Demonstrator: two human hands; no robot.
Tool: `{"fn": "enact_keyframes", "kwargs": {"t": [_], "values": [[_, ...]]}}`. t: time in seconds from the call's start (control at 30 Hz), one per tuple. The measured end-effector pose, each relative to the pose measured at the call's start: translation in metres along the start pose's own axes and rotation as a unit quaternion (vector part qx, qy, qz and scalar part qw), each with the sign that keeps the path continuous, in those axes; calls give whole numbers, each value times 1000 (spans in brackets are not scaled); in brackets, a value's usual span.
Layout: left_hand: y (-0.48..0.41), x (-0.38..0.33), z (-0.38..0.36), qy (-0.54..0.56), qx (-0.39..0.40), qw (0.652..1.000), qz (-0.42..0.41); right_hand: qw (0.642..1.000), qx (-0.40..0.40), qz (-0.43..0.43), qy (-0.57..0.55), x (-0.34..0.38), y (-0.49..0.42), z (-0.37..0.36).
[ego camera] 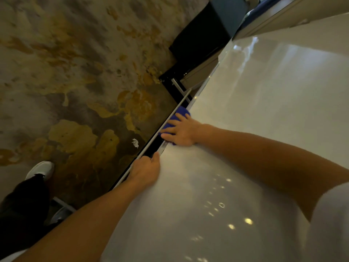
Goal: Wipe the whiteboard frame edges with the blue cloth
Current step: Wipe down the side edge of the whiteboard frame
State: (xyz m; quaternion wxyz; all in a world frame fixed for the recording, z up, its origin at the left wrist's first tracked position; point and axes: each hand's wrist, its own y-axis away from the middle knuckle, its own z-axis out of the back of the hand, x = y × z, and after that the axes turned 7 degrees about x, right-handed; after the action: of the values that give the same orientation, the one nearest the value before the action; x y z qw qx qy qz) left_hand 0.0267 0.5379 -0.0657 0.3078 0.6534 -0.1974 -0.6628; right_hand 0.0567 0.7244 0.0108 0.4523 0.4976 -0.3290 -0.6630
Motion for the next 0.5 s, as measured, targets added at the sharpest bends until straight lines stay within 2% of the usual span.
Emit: {"fn": "enact_keyframes", "kwargs": {"t": [0.03, 0.07, 0.1, 0.2, 0.27, 0.33, 0.43, 0.5], "values": [[0, 0, -2, -6, 3, 1000, 0, 998, -3, 63, 16, 11, 0, -8], [0, 0, -4, 2, 5, 1000, 3, 996, -13, 90, 21, 9, 0, -12], [-1, -1, -5, 14, 4, 1000, 4, 997, -23, 75, 5, -3, -1, -12], [1, 3, -11, 27, -5, 1000, 1, 993, -10, -105, -51, -49, -9, 2], [0, 8, -16, 25, 0, 1000, 5, 983, 4, -168, -69, -50, -16, 8], [-1, 8, -20, 26, 10, 999, 18, 987, 24, -123, -100, -23, -25, 7], [-5, 6, -22, 10, 10, 1000, 28, 995, 48, 37, -84, 19, -17, -15], [-5, 4, -26, 6, 15, 1000, 21, 997, 16, 42, -60, -1, -12, -21]]}}
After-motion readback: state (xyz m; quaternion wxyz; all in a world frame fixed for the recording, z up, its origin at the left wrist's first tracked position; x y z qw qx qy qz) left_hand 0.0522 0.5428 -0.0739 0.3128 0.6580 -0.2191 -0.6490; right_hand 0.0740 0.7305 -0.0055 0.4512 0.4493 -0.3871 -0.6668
